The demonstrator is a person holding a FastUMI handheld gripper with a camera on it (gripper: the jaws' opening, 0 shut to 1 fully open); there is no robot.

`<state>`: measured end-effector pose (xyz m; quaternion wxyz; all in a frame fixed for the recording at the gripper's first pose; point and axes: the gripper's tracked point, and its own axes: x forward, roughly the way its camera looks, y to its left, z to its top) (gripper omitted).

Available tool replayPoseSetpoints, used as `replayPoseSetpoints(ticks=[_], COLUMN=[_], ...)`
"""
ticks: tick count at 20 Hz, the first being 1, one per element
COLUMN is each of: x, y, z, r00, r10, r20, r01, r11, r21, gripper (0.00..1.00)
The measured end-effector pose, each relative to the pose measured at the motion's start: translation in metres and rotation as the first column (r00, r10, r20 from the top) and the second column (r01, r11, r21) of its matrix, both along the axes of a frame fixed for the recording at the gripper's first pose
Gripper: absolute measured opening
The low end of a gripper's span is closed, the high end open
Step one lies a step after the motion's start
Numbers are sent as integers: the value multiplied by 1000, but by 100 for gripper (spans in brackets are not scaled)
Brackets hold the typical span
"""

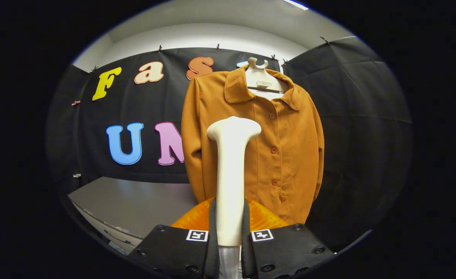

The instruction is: Iron the clothes twice with a garment steamer, once on the left side and once on the right side.

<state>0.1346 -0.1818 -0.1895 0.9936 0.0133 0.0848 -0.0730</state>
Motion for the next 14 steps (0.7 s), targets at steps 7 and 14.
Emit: replayPoseSetpoints(ticks=[7,14], x=[-13,-40], y=[-2,-7], z=[-61,-118], r00=[993,965], r10=[-19,-31], r20=[-120,-260], r01=[20,35], r11=[1000,999], r21=[7,12], gripper=[26,26])
